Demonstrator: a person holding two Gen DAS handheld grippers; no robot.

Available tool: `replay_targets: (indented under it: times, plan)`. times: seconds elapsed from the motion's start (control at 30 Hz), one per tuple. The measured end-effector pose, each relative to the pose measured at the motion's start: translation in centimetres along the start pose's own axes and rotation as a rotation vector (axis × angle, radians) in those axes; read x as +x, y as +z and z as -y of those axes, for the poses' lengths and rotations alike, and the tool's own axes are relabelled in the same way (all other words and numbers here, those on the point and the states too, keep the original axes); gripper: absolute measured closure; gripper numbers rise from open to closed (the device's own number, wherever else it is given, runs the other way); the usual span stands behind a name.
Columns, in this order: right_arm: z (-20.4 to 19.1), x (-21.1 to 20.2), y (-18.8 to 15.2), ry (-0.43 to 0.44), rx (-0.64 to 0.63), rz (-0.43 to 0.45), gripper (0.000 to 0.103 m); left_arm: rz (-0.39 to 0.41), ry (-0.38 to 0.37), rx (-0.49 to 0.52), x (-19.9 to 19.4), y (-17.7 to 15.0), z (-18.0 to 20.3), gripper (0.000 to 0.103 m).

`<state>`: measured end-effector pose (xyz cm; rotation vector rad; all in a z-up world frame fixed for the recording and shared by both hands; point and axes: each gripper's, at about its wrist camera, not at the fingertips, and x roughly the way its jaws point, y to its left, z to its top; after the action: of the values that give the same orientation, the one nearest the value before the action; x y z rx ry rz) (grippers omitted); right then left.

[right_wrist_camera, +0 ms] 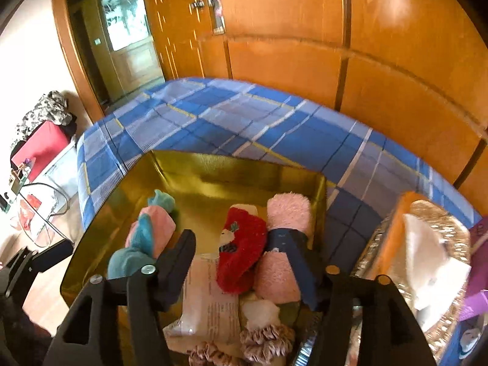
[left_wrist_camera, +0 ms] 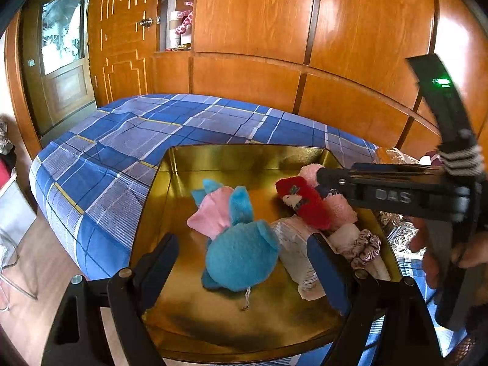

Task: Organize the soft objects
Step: 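Move the right tool away from the tray toward the white foam block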

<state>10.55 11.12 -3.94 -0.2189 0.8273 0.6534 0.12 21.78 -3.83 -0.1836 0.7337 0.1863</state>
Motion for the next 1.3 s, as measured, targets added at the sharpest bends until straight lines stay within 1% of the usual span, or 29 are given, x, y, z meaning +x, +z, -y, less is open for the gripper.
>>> replay_targets:
  times: [0.07, 0.2, 0.23, 0.37, 0.4, 0.43, 0.63, 0.67, 0.73, 0.9, 0.97, 1.07, 1.3]
  plan:
    - [-0.3, -1.5, -0.3, -0.031, -0.018, 0.042, 0.038, 0.003, -0.001, 0.006, -0.1, 0.0, 0.2, 0.017]
    - [-0.8, -5.2, -1.5, -0.099, -0.053, 0.169, 0.037, 0.009, -0.007, 0.013, -0.4, 0.0, 0.5, 0.017]
    - [-0.9, -5.9, -1.7, -0.124, -0.055, 0.187, 0.037, 0.01, -0.01, 0.015, -0.5, 0.0, 0.6, 0.017]
    - [-1.0, -9.0, -2.9, -0.267, -0.068, 0.281, 0.036, 0.02, -0.02, 0.028, -0.9, 0.0, 1.1, 0.017]
    - [-0.9, -9.5, -3.1, -0.287, -0.061, 0.286, 0.036, 0.024, -0.021, 0.031, -1.0, 0.0, 1.3, 0.017]
    - [-0.6, -9.9, -3.2, -0.293, -0.05, 0.284, 0.037, 0.026, -0.023, 0.034, -1.1, 0.0, 1.4, 0.016]
    - [2.6, -12.1, -5.3, -0.252, 0.046, 0.246, 0.036, 0.043, -0.033, 0.053, -1.7, 0.0, 2.1, 0.016]
    - [3.6, -12.5, -5.8, -0.24, 0.072, 0.231, 0.034, 0.045, -0.034, 0.056, -1.8, 0.0, 2.3, 0.016]
    - [5.0, -13.2, -6.6, -0.228, 0.112, 0.223, 0.033, 0.046, -0.041, 0.061, -1.9, 0.0, 2.5, 0.016]
    - [9.3, -15.2, -9.3, -0.252, 0.217, 0.209, 0.033, 0.053, -0.057, 0.08, -2.3, 0.0, 3.1, 0.016]
    - [11.3, -15.9, -10.4, -0.245, 0.274, 0.194, 0.033, 0.056, -0.069, 0.092, -2.6, -0.1, 3.6, 0.016]
    - [14.1, -17.1, -12.4, -0.287, 0.357, 0.183, 0.033, 0.059, -0.085, 0.107, -2.9, -0.3, 4.2, 0.016]
    - [19.7, -20.4, -16.9, -0.38, 0.539, 0.194, 0.033, 0.056, -0.128, 0.157, -3.3, -0.7, 6.1, 0.016]
